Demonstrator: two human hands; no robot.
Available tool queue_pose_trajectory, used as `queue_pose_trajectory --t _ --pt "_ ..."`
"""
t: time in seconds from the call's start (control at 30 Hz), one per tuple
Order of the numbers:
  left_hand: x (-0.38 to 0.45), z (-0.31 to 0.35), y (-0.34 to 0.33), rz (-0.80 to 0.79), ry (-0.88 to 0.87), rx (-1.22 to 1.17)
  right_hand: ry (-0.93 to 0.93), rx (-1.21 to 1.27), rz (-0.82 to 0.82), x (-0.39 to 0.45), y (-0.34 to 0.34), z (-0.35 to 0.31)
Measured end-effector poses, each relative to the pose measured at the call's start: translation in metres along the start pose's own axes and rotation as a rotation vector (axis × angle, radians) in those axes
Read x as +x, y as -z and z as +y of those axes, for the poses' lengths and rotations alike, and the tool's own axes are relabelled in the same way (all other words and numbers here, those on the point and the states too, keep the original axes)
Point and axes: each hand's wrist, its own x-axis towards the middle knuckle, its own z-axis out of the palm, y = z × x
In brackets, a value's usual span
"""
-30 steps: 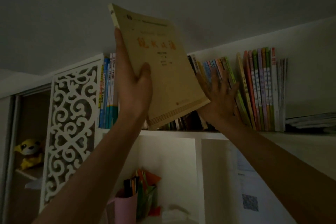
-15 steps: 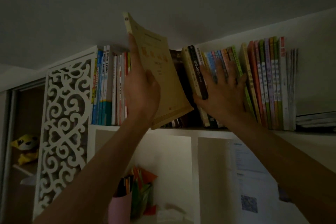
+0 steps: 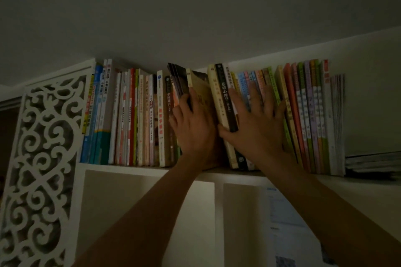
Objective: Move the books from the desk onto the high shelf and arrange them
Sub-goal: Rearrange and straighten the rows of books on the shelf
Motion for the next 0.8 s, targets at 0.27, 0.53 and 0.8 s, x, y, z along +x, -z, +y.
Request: queue_pose_trajectory --t 0.27,0.53,0.8 --pt "0.002 -0.038 0.004 -0.059 -0.163 -0.248 -0.006 -0.004 0.09 -0.005 0.024 0.012" --pt "0.012 -0.023 -0.024 -0.066 -0.172 -0.041 -0.048 -0.036 -0.038 0.002 0.017 0.02" --pt "0.017 -0.042 -0.006 -0.131 -0.223 -0.085 0.067 -0.181 0.096 0.0 -0.014 0.002"
